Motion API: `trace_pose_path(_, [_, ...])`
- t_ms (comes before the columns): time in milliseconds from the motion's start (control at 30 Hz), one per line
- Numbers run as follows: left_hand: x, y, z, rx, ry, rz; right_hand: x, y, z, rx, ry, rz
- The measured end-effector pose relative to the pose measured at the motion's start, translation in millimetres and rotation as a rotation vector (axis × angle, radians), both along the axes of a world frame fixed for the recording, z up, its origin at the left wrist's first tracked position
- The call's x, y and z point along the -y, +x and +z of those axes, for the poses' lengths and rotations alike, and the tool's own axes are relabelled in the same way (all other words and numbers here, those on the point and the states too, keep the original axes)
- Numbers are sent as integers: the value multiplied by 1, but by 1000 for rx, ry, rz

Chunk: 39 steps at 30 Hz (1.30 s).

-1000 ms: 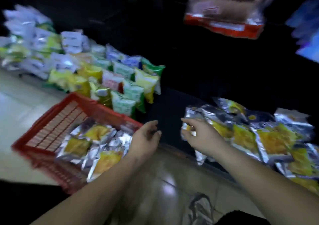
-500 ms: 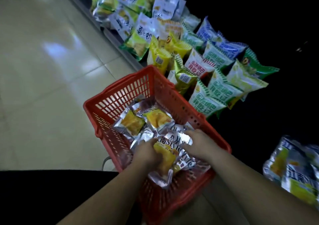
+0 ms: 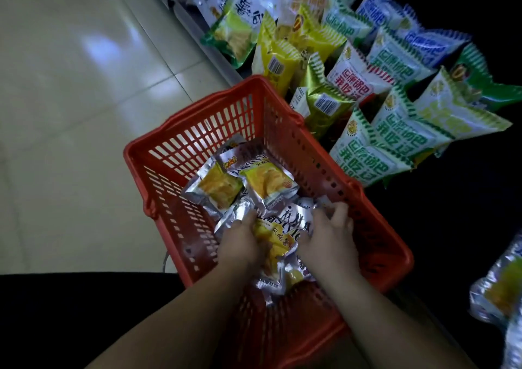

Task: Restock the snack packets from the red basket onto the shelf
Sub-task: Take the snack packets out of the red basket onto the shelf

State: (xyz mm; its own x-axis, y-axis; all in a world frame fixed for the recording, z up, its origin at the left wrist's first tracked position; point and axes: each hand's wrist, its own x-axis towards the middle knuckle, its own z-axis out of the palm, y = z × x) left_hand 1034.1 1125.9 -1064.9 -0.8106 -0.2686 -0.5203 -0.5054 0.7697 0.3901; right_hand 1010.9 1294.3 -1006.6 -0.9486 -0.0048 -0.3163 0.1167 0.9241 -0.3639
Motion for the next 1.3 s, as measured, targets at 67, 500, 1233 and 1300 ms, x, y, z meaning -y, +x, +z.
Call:
trace_pose_path(67, [3,2,4,-33,19,41,6,5,6,28,-4,-89])
trace_pose_path(500, [8,-3,15,71,123,26,-20,-19,0,561,86,17])
trace_pose_path(1233, [6,0,2,60,287,38,-14,-35,-34,594,-456,67])
trace_pose_path(1300, [5,1,4,28,344,60,-14,-34,-32,540,-499,100])
